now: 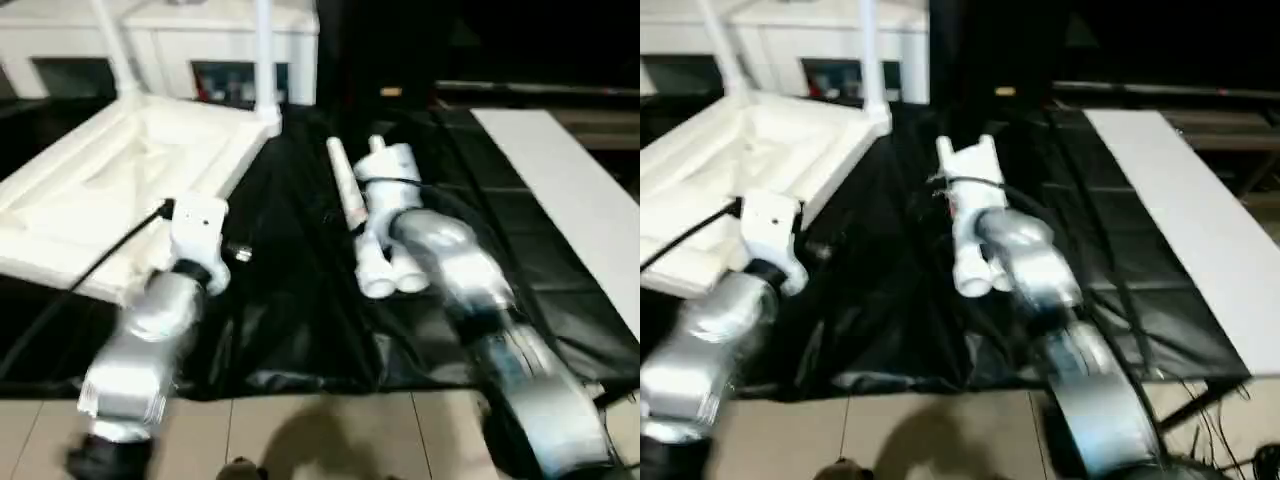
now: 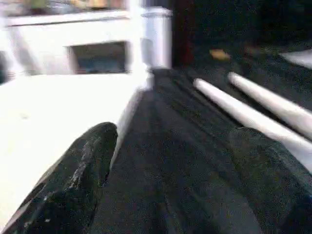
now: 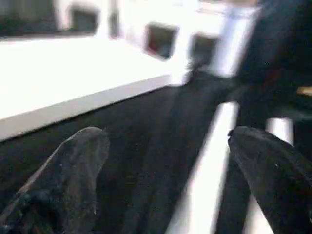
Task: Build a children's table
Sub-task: Pick table leg
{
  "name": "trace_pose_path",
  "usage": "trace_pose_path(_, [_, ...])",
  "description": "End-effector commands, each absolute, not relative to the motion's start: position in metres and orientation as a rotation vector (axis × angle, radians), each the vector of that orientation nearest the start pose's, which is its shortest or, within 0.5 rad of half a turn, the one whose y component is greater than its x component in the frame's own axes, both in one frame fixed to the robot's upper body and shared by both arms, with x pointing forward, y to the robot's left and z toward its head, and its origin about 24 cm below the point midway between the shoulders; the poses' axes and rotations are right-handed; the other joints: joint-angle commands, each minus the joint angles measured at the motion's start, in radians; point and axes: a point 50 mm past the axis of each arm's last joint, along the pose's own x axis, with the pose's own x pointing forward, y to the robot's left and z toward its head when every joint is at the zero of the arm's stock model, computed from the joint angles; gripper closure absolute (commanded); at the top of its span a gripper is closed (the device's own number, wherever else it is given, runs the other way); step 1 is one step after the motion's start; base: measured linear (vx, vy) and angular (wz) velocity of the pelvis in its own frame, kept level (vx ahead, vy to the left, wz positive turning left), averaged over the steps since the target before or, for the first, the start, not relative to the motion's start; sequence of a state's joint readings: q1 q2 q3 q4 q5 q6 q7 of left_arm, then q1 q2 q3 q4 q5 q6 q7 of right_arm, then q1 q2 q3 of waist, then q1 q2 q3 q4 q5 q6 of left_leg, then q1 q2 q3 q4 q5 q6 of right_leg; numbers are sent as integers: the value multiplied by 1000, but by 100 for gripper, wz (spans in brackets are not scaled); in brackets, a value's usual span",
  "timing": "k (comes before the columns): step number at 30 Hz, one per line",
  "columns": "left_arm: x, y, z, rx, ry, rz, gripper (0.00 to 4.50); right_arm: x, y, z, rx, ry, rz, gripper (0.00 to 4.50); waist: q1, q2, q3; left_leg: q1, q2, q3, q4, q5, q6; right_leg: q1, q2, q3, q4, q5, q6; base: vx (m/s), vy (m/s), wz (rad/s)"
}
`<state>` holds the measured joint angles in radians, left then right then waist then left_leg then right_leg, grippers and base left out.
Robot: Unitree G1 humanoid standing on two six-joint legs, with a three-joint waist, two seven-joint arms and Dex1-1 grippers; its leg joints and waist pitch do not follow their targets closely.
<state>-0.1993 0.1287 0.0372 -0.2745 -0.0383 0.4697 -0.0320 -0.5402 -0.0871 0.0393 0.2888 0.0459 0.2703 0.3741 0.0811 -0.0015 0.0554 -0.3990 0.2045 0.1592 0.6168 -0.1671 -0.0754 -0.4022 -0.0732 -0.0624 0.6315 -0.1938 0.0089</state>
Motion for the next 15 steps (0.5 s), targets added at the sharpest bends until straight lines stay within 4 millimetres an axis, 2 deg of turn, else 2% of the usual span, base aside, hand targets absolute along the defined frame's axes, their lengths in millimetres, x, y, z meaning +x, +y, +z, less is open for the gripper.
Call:
trace_pose_path(1, [281,168,116,81,-20,32,37,334,-111,110,-34,20,465,0,-11,19,-67,22,17,-12,-100,-388,-63,36,-44,39,-89,-276,-104,0,0,0])
trace_pose_path(2, [281,172,113,75,-14,64,37,324,-113,105,23,28,460,0,-9,28,-67,24,19,-12,-100,-379,-61,33,-46,40,-92,-259,-102,0,0,0])
trace_pose_path(3, [281,176,108,101,14,89,37,317,-113,100,49,45,454,0,-14,17,-67,24,18,-9,-99,-363,-49,33,-43,41,-95,-229,-103,0,0,0])
trace_pose_path(4, [281,176,108,101,14,89,37,317,-113,100,49,45,454,0,-19,22,-68,21,15,-7,-99,-344,-41,35,-43,41,-96,-208,-106,0,0,0])
trace_pose_path(5, [281,178,106,114,21,107,37,312,-114,96,61,59,447,0,-24,18,-69,17,13,-7,-98,-332,-37,38,-44,40,-93,-200,-111,0,0,0])
trace_pose_path(6, [282,179,106,117,14,115,37,308,-114,94,61,67,438,0,-23,31,-70,17,13,-8,-97,-304,-32,38,-44,40,-93,-185,-115,0,0,0])
trace_pose_path(7, [284,179,108,121,6,115,37,307,-114,94,52,65,433,0,-28,25,-68,19,14,-5,-95,-307,-29,36,-44,41,-95,-188,-119,0,0,0])
trace_pose_path(10, [291,175,117,122,-35,93,37,303,-113,96,34,46,410,0,-25,30,-69,22,14,-3,-94,-298,-29,34,-44,42,-98,-194,-124,0,0,0])
trace_pose_path(11, [293,174,120,121,-46,93,37,302,-113,97,45,49,402,0,-25,32,-69,21,16,-5,-96,-290,-30,37,-44,41,-95,-181,-130,0,0,0])
trace_pose_path(12, [294,172,122,118,-54,89,37,303,-113,99,59,44,389,0,-14,23,-62,-32,-6,-42,-115,-281,28,76,-65,-2,-80,-156,-145,0,0,0])
trace_pose_path(13, [294,172,122,118,-55,89,37,303,-113,99,62,43,387,0,-27,45,-71,-29,-14,-60,-114,-274,89,80,-66,-33,-88,-151,-149,-10,3,30])
trace_pose_path(14, [294,171,123,112,-60,91,37,303,-113,101,66,42,384,0,-34,46,-72,-27,-19,-71,-104,-253,123,75,-72,-39,-90,-123,-170,17,7,52])
trace_pose_path(15, [294,171,122,107,-54,93,37,302,-111,102,65,43,394,0,-46,43,-70,-42,-27,-87,-93,-206,179,92,-79,-51,-89,-79,-207,17,7,52])
